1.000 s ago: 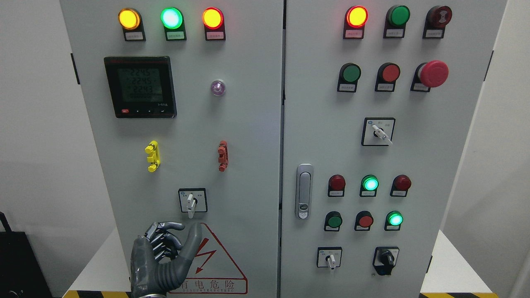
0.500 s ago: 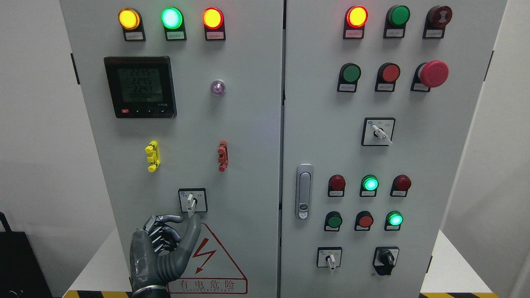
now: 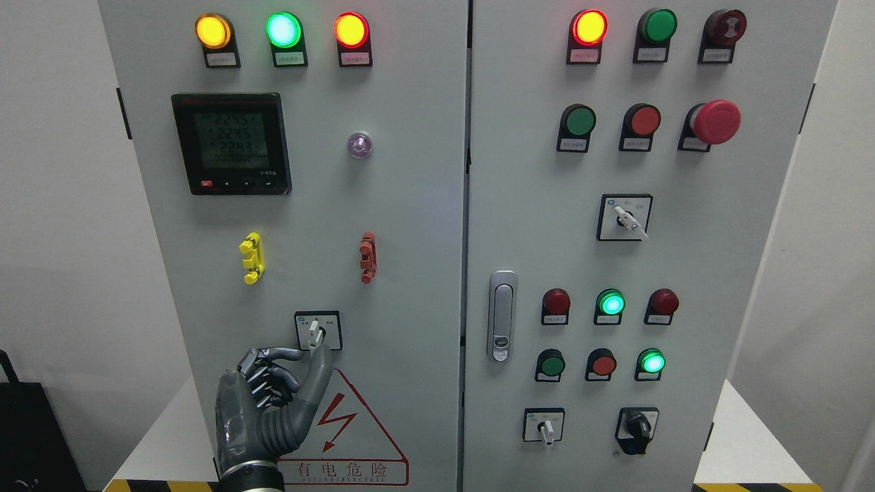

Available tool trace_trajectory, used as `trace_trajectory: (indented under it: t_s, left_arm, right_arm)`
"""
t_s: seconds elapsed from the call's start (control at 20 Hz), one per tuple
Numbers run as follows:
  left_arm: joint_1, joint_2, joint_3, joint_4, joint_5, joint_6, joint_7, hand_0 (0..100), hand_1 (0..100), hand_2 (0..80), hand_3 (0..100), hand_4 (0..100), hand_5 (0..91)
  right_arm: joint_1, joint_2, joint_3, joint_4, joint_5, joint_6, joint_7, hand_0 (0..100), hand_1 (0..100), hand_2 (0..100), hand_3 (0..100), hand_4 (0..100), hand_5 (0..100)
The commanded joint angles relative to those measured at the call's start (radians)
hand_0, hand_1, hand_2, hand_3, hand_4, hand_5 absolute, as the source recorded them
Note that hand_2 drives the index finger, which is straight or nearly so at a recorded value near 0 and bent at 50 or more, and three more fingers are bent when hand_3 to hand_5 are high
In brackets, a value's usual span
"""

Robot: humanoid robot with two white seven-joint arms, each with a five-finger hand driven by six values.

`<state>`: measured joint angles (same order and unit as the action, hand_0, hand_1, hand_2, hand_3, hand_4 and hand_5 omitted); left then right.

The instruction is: Turn on light switch 1

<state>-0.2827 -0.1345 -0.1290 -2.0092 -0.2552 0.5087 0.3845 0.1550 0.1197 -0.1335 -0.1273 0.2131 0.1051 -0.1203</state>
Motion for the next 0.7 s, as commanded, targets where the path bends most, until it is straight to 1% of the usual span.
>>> trace_trajectory:
  t_s: [0.0,0.65]
  left_arm:
    - [-0.013,-0.007,-0.007,0.013,0.004,0.017,0.001,4,61,54.5,90,91,83.7]
    - [-0.036,-0.008,-0.009,0.015,0.005,0.039,-0.001,5,60,55.5,91,90,85.3]
  right_arm:
    - [0.000,0.000,0.000,0.000,0.000,-0.001,-0.001,5,0,0,0,0,0]
    - [0.000,0.000,0.000,0.000,0.000,-0.001,-0.001,5,0,0,0,0,0]
